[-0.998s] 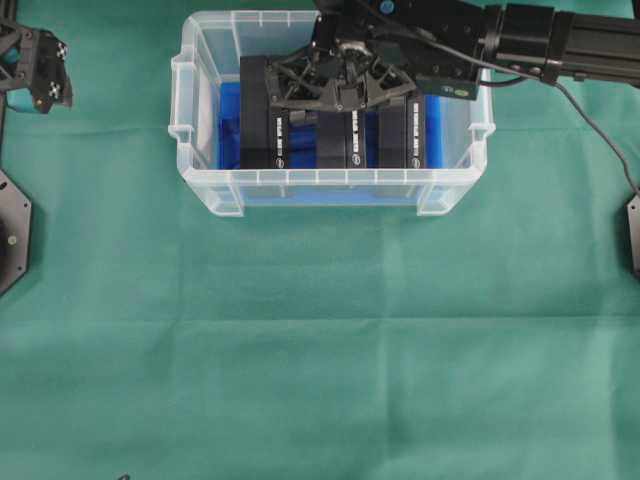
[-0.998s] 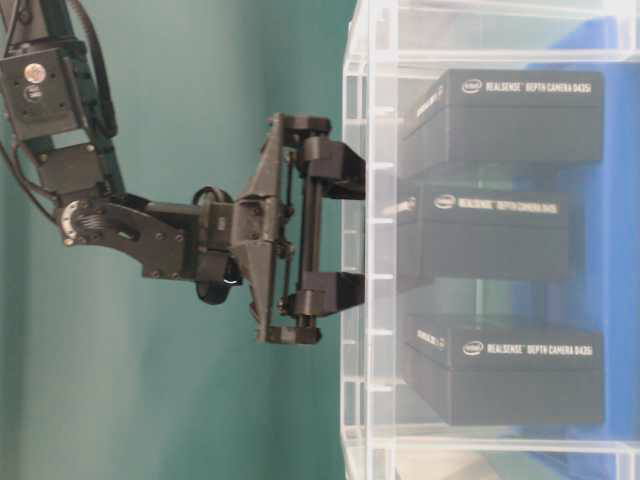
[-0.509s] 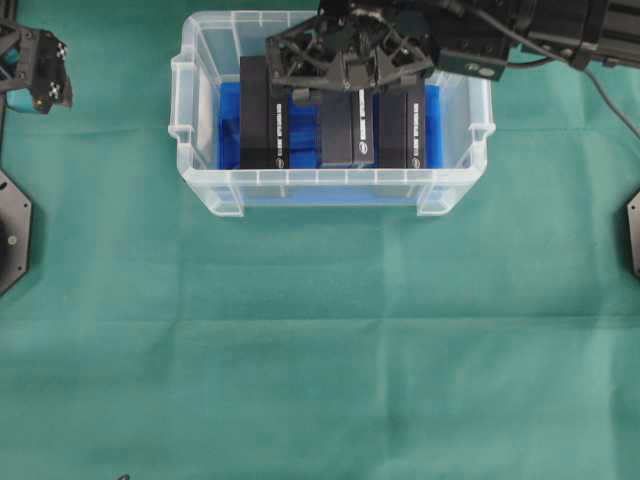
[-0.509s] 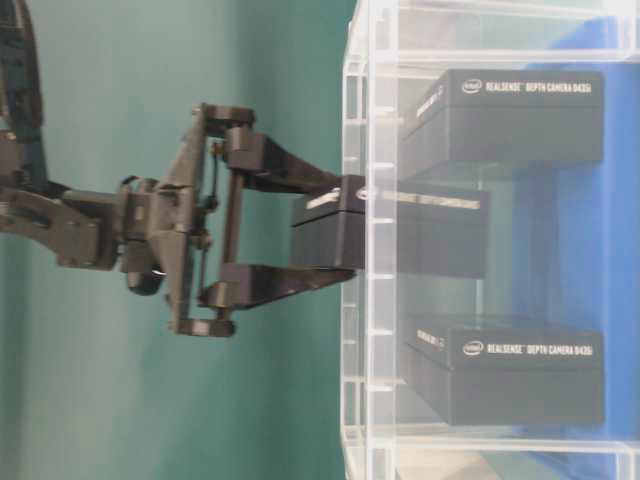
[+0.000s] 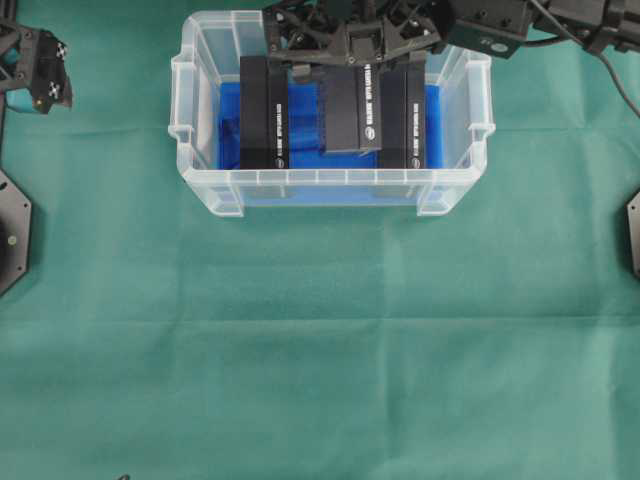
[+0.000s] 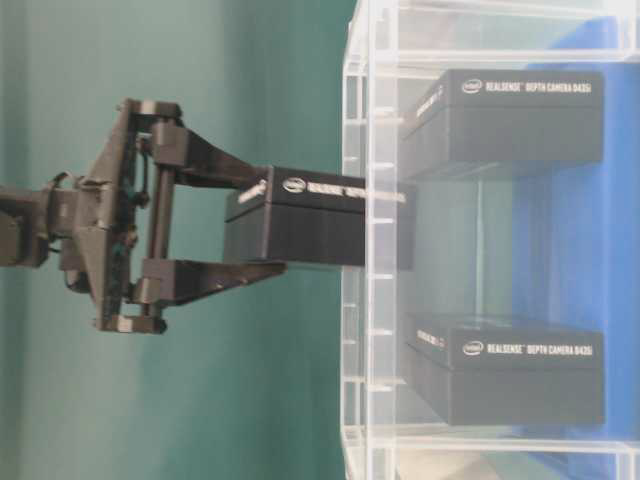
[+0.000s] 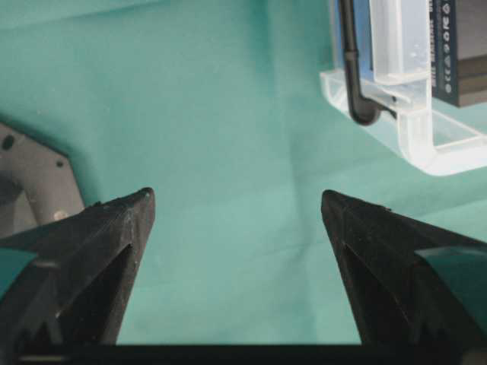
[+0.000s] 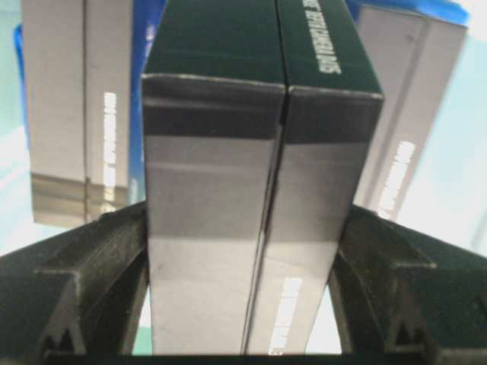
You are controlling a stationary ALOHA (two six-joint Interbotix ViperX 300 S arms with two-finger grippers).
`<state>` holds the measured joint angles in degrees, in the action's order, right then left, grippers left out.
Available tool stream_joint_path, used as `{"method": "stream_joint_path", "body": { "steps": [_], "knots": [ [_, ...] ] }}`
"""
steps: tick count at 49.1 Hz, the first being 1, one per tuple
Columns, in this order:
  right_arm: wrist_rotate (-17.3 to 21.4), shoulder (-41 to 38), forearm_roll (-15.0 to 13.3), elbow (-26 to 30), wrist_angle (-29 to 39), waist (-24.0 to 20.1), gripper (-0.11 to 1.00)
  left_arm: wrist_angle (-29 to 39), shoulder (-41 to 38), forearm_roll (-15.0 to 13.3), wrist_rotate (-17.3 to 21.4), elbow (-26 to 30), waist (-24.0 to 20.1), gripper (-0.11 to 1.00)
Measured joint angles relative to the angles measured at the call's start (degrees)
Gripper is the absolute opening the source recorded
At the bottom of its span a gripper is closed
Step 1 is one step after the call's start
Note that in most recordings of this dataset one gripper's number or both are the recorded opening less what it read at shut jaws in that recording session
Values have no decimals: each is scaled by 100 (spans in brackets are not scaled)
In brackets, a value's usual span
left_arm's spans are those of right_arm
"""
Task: Take out the box from the case.
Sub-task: 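Lift the middle black box upward out of the case with right gripper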
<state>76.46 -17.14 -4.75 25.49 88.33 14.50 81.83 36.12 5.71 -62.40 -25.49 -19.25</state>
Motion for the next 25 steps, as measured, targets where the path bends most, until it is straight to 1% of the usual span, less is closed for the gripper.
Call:
{"method": "stream_joint_path", "body": {
  "steps": [25],
  "knots": [
    [-26,-9,0,598,457,-26,68,0,0,0,-18,0,0,90]
  ]
}}
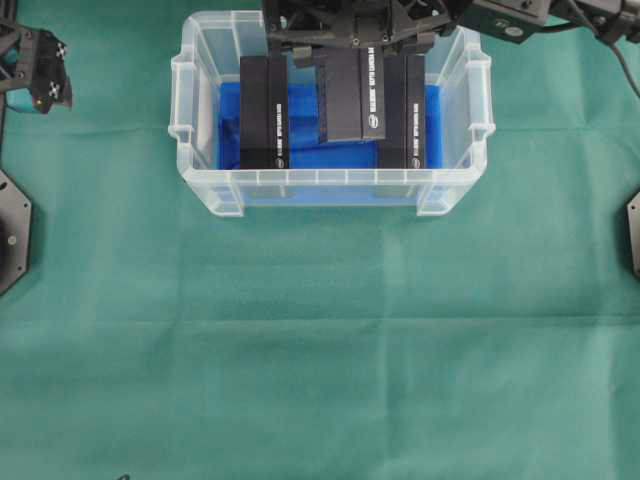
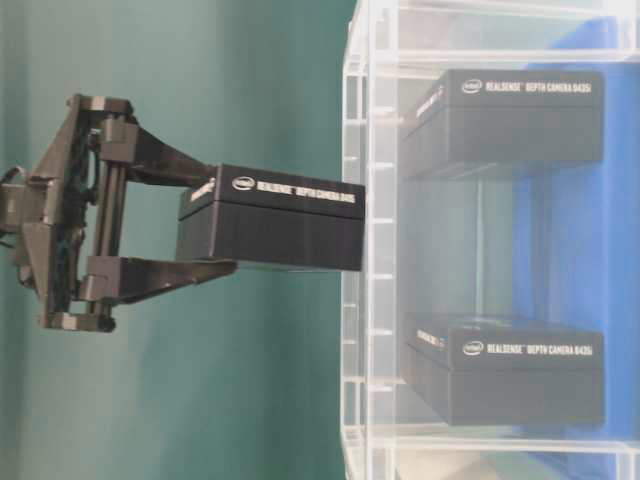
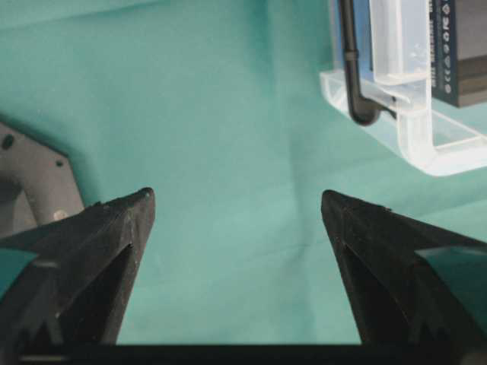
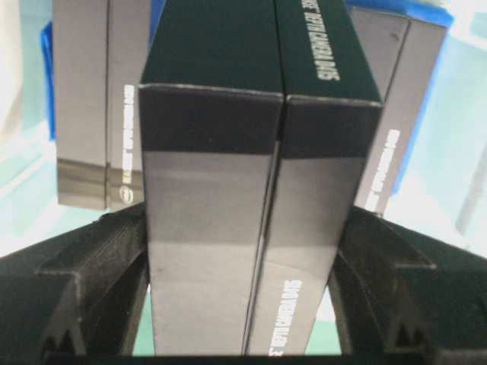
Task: Take out the box from the case.
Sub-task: 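Lift the middle black box upward out of the case with right gripper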
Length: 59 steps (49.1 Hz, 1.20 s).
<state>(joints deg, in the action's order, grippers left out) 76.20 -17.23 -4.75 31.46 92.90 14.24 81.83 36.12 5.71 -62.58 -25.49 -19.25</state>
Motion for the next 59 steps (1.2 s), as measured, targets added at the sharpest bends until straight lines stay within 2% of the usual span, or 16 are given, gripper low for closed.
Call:
{"method": "stream_joint_path", "body": {
  "steps": [59],
  "knots": [
    [0,0,0,132,88,-18,68,0,0,0,0,0,0,90]
  ]
}}
